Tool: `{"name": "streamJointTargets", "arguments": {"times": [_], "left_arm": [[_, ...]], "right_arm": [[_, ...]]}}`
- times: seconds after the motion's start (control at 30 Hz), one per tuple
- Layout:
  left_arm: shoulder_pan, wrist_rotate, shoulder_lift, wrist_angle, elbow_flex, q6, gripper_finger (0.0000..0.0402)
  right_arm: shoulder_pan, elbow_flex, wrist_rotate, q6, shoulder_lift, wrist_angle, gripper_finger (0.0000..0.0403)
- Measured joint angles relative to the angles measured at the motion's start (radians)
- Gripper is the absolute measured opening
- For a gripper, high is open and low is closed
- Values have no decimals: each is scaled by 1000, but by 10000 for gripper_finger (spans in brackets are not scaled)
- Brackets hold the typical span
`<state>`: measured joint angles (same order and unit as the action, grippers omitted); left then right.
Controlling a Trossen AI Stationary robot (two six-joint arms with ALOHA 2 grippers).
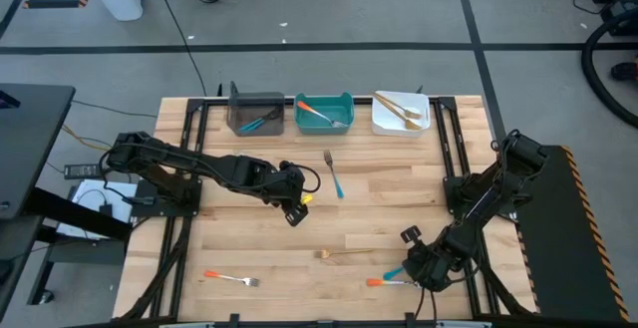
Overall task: Sort silverware by color (type)
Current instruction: Put the bottom blue fork into the black bin
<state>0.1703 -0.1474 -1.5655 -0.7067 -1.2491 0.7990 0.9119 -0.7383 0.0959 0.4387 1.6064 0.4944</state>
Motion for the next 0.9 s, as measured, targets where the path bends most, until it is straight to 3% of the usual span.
{"name": "streamJointTargets", "arguments": {"times": [0.2, 0.4, 0.63, 0.8, 0.9], "left_arm": [[-2, -38, 0, 0, 0, 2, 82], [-45, -43, 0, 1, 0, 33, 82], [-138, -43, 0, 91, 0, 3, 82], [-205, -27, 0, 255, 0, -62, 82], [-244, -7, 0, 353, 0, -113, 82]], "right_arm": [[-15, 0, -22, 37, -3, -2, 13], [-59, 4, -30, 37, -41, 58, 9], [-198, 7, 19, 8, -201, 203, 9], [-334, -2, 130, -21, -353, 194, 8], [-429, -37, 255, -33, -438, 186, 8]]}}
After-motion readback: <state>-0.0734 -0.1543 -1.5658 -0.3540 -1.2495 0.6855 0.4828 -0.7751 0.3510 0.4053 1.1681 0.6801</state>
